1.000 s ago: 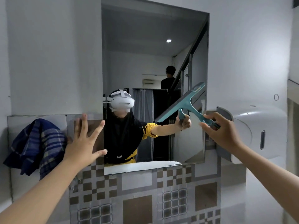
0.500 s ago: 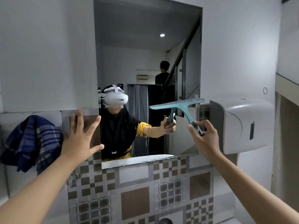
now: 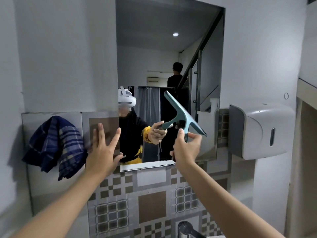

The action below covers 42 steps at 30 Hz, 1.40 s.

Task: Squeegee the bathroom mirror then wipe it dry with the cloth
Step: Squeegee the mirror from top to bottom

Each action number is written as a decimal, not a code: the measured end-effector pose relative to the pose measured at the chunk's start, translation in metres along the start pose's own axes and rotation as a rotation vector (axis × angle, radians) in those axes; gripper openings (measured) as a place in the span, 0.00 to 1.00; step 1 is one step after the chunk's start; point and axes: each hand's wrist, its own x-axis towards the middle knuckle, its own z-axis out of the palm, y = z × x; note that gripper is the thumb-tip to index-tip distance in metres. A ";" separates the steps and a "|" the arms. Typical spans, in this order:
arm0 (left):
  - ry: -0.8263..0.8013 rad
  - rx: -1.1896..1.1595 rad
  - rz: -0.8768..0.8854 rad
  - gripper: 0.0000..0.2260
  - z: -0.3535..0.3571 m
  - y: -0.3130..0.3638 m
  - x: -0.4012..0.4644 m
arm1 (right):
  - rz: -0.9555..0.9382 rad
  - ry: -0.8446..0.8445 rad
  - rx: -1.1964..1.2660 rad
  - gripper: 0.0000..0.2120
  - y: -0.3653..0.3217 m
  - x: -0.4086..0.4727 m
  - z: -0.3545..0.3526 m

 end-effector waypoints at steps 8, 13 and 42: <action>0.014 -0.008 0.074 0.46 0.012 -0.006 -0.014 | 0.031 -0.050 0.076 0.11 0.005 -0.051 0.056; 0.036 -0.035 0.056 0.46 0.016 -0.005 -0.014 | 0.030 -0.069 0.063 0.12 0.011 -0.060 0.066; 0.030 -0.096 0.132 0.42 0.032 -0.024 -0.025 | -0.833 -0.363 -0.603 0.13 0.043 0.011 0.000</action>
